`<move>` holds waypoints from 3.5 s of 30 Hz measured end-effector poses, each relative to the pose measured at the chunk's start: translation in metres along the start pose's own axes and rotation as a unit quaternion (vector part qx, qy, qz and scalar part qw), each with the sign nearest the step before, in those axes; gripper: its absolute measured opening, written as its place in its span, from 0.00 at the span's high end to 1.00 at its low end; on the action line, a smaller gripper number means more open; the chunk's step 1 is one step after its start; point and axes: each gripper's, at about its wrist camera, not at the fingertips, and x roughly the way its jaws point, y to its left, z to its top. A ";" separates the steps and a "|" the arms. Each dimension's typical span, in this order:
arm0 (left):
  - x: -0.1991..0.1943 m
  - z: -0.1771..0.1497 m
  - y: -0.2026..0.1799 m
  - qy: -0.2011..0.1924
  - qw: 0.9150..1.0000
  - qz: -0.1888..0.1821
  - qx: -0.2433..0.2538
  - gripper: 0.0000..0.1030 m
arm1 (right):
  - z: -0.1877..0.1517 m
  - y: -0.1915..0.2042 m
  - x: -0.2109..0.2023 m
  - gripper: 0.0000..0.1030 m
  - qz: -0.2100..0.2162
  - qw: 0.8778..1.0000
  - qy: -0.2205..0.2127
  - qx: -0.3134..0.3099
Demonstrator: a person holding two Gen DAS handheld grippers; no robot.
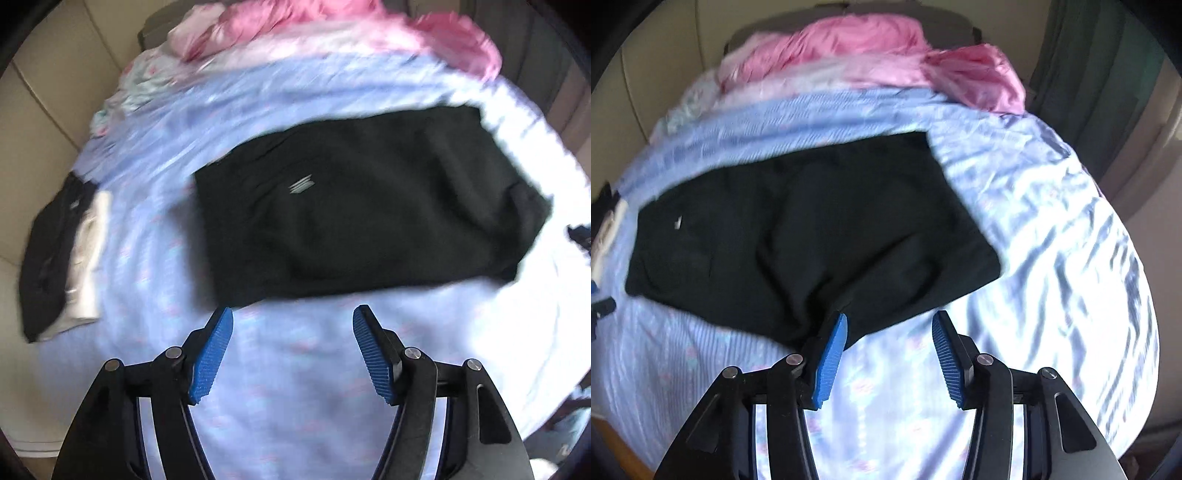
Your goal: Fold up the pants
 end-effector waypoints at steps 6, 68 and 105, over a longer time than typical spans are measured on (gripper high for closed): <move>0.014 0.039 -0.072 -0.028 0.996 -0.082 -0.003 0.36 | 0.023 -0.097 0.027 0.53 0.034 0.993 -0.001 0.110; 0.221 0.301 -0.293 0.020 0.952 -0.124 0.278 0.80 | 0.031 -0.177 0.156 0.89 0.152 0.915 0.042 0.372; 0.071 0.333 -0.197 -0.082 0.926 -0.206 0.307 0.88 | 0.096 -0.089 0.010 0.91 0.083 0.979 -0.078 0.170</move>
